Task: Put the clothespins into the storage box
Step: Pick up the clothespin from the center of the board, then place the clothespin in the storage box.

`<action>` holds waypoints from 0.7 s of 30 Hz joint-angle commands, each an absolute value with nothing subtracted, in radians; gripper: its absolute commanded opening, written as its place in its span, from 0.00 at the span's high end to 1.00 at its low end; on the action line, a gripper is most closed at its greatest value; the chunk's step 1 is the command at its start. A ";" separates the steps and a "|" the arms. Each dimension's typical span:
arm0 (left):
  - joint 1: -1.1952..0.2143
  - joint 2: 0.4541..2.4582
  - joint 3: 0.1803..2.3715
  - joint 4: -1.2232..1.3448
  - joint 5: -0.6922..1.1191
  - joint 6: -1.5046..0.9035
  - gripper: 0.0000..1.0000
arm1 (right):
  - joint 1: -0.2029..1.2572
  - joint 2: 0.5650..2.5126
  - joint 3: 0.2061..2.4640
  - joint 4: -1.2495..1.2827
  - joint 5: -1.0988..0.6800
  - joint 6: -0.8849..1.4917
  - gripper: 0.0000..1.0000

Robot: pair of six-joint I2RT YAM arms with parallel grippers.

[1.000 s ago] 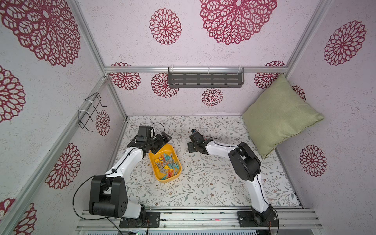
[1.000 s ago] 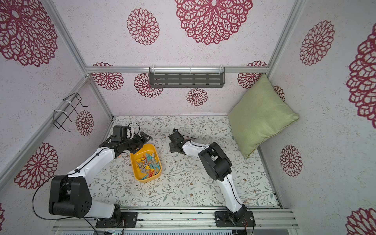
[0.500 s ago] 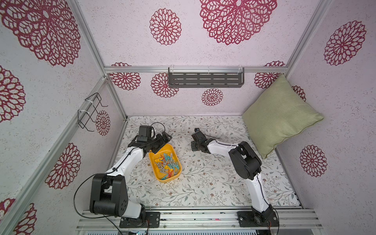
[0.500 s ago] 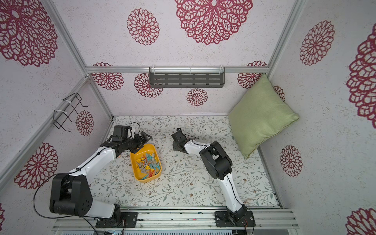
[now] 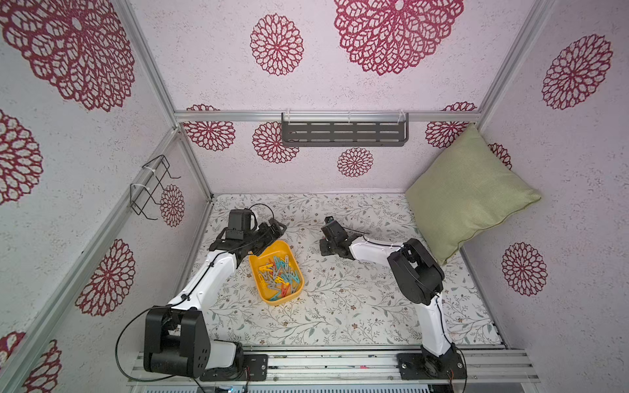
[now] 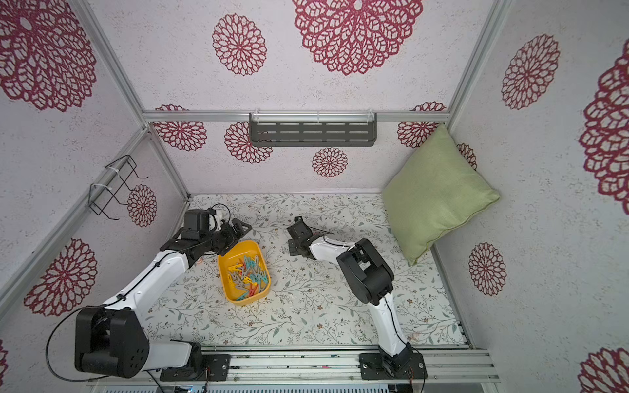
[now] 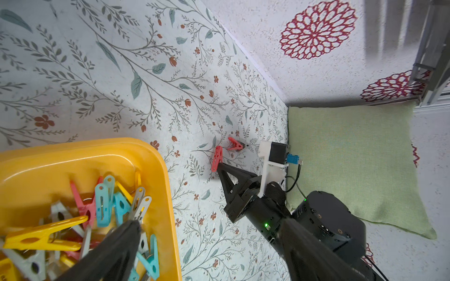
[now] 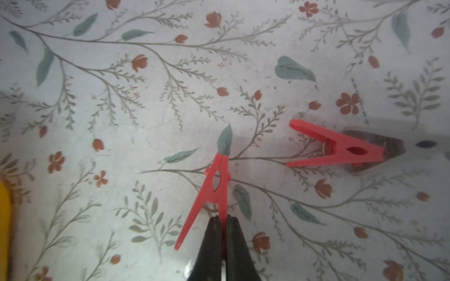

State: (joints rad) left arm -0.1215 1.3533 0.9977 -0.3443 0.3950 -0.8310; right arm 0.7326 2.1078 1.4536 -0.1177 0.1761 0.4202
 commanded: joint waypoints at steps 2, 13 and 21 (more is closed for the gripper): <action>-0.107 1.284 0.970 -0.392 0.361 -0.815 0.03 | 0.788 2.014 1.512 -0.140 0.137 0.386 0.99; 0.037 1.074 0.841 -0.459 0.369 -0.815 0.03 | 0.957 2.083 1.696 -0.201 0.060 0.354 0.97; 0.073 1.039 0.798 -0.466 0.402 -0.817 0.03 | 0.988 2.158 1.813 -0.239 0.049 0.348 0.79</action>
